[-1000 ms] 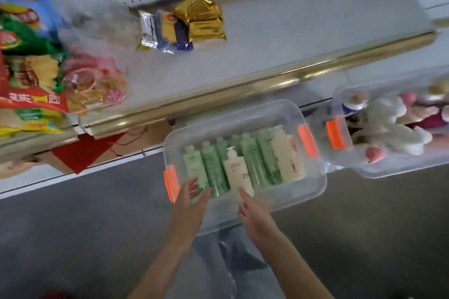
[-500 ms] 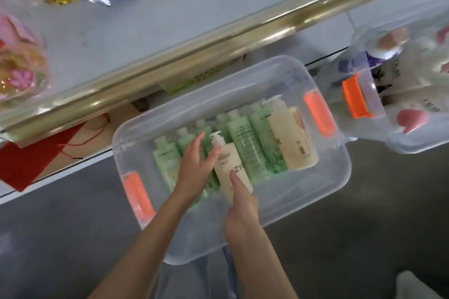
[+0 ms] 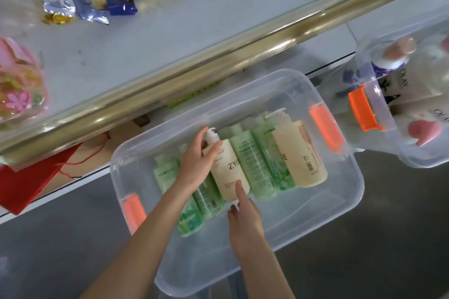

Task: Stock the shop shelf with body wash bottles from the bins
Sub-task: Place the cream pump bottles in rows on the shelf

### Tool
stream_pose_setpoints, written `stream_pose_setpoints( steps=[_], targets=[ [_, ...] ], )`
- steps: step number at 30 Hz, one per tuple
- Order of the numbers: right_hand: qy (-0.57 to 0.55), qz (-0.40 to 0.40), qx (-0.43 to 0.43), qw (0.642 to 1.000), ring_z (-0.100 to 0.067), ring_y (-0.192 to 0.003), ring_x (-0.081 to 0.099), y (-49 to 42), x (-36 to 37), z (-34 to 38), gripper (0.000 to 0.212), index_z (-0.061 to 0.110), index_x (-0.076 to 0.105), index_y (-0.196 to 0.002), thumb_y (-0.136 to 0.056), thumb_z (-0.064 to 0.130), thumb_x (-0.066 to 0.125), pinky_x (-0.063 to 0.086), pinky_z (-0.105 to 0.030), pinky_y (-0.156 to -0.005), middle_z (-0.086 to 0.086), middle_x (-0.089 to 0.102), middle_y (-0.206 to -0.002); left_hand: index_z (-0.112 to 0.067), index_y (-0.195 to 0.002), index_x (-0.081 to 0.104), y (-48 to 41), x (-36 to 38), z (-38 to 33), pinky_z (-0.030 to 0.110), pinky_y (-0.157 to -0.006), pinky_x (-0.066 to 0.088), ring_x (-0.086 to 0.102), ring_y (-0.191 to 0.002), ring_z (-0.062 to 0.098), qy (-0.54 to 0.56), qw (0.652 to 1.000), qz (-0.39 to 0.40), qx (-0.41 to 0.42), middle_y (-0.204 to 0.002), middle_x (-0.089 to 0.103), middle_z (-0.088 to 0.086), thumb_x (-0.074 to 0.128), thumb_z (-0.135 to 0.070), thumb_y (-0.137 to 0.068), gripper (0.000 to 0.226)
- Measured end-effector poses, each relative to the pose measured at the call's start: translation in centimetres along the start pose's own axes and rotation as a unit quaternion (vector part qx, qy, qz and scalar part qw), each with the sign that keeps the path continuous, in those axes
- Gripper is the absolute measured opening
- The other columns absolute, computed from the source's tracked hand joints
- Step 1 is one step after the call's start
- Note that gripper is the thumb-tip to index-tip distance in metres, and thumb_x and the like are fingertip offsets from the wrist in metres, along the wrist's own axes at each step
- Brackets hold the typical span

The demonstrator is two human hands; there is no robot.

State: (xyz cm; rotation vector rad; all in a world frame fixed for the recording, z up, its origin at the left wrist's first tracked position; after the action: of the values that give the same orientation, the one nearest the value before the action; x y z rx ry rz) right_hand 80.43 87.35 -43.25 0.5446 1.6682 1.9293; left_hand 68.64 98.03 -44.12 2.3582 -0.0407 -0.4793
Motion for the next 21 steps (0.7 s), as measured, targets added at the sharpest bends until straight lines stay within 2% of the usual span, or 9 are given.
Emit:
stream_pose_setpoints(
  steps=[1,3,6,8,11,13,15,18,21],
  targets=[
    [-0.02,0.014,-0.002,1.0,-0.021,-0.127,0.046,-0.3,0.2,0.3,0.064,0.011,0.041,-0.141,-0.087,0.033,0.067,0.033,-0.032,-0.109,-0.008,0.051,-0.138,-0.034,-0.142,0.033,-0.1,0.1,-0.1,0.013,-0.067,0.042,0.055,-0.085,-0.009,0.001,1.0,0.004,0.002,-0.113,0.058,-0.012,0.052,-0.042,-0.095,0.051],
    [-0.039,0.035,-0.012,0.999,-0.02,-0.113,0.054,-0.8,0.5,0.8,0.052,0.011,0.048,-0.135,-0.09,0.033,0.062,0.04,-0.031,-0.102,-0.007,0.059,-0.125,-0.035,-0.14,0.033,-0.4,0.2,-0.1,0.015,-0.066,0.043,0.059,-0.088,-0.001,0.011,1.0,0.0,0.005,-0.116,0.061,-0.006,0.056,-0.042,-0.093,0.053],
    [-0.038,0.038,-0.025,0.998,-0.022,-0.121,0.052,-1.2,0.9,0.3,0.064,0.014,0.041,-0.141,-0.087,0.04,0.063,0.038,-0.034,-0.108,-0.007,0.056,-0.131,-0.036,-0.136,0.036,-0.1,0.4,-0.1,0.017,-0.066,0.045,0.06,-0.086,0.005,0.024,0.999,-0.023,0.002,-0.107,0.061,-0.006,0.062,-0.043,-0.088,0.055],
    [-0.025,0.043,-0.028,0.998,-0.021,-0.126,0.049,-1.0,1.1,-0.4,0.072,0.016,0.038,-0.142,-0.082,0.044,0.067,0.034,-0.036,-0.112,-0.004,0.053,-0.135,-0.037,-0.132,0.04,0.6,0.6,0.0,0.025,-0.073,0.049,0.06,-0.088,0.005,0.028,0.998,-0.064,0.01,-0.107,0.062,-0.006,0.067,-0.045,-0.083,0.057],
    [-0.051,0.067,-0.039,0.996,-0.017,-0.123,0.052,0.3,1.1,-1.0,0.059,0.019,0.046,-0.134,-0.083,0.041,0.067,0.034,-0.039,-0.112,-0.002,0.058,-0.13,-0.05,-0.121,0.042,2.5,1.0,-0.6,0.041,-0.088,0.051,0.061,-0.1,0.013,0.049,0.989,-0.132,0.052,-0.113,0.062,-0.011,0.069,-0.055,-0.067,0.06],
    [-0.084,0.083,-0.057,0.991,-0.018,-0.121,0.055,1.8,1.0,-1.0,0.057,0.019,0.049,-0.131,-0.08,0.039,0.066,0.034,-0.042,-0.112,-0.002,0.062,-0.127,-0.054,-0.117,0.043,4.3,0.9,-2.0,0.043,-0.091,0.049,0.06,-0.104,0.012,0.062,0.98,-0.167,0.094,-0.115,0.061,-0.016,0.072,-0.052,-0.065,0.059],
    [-0.109,0.102,-0.076,0.986,-0.022,-0.12,0.057,3.9,0.8,-0.8,0.068,0.016,0.051,-0.131,-0.072,0.044,0.07,0.036,-0.044,-0.111,-0.006,0.064,-0.124,-0.046,-0.121,0.045,6.3,0.5,-4.0,0.042,-0.094,0.048,0.057,-0.109,0.01,0.074,0.971,-0.189,0.13,-0.121,0.058,-0.018,0.076,-0.046,-0.067,0.062],
    [-0.102,0.156,-0.111,0.976,-0.022,-0.12,0.057,8.4,0.6,0.0,0.108,0.017,0.053,-0.132,-0.04,0.06,0.088,0.036,-0.044,-0.111,-0.006,0.064,-0.125,-0.036,-0.124,0.048,9.7,-0.7,-8.0,0.04,-0.092,0.05,0.059,-0.106,0.008,0.098,0.961,-0.189,0.179,-0.123,0.057,-0.016,0.081,-0.029,-0.071,0.063],
    [-0.075,0.177,-0.158,0.968,-0.02,-0.117,0.06,13.5,-1.0,1.5,0.113,0.014,0.056,-0.128,-0.031,0.062,0.089,0.04,-0.04,-0.107,-0.006,0.065,-0.124,-0.035,-0.12,0.051,13.7,-2.7,-12.4,0.035,-0.084,0.054,0.064,-0.097,0.01,0.151,0.949,-0.169,0.218,-0.118,0.062,-0.013,0.082,-0.019,-0.071,0.061]
  ],
)
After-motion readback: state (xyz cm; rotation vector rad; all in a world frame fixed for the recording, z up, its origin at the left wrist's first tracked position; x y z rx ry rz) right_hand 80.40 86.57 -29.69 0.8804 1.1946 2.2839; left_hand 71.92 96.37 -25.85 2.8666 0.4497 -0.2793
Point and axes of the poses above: each hand's wrist, its own y-axis away from the middle knuckle, its own x-axis out of the palm, z = x × y, the point moved 5 cm from there along -y, towards the middle knuckle
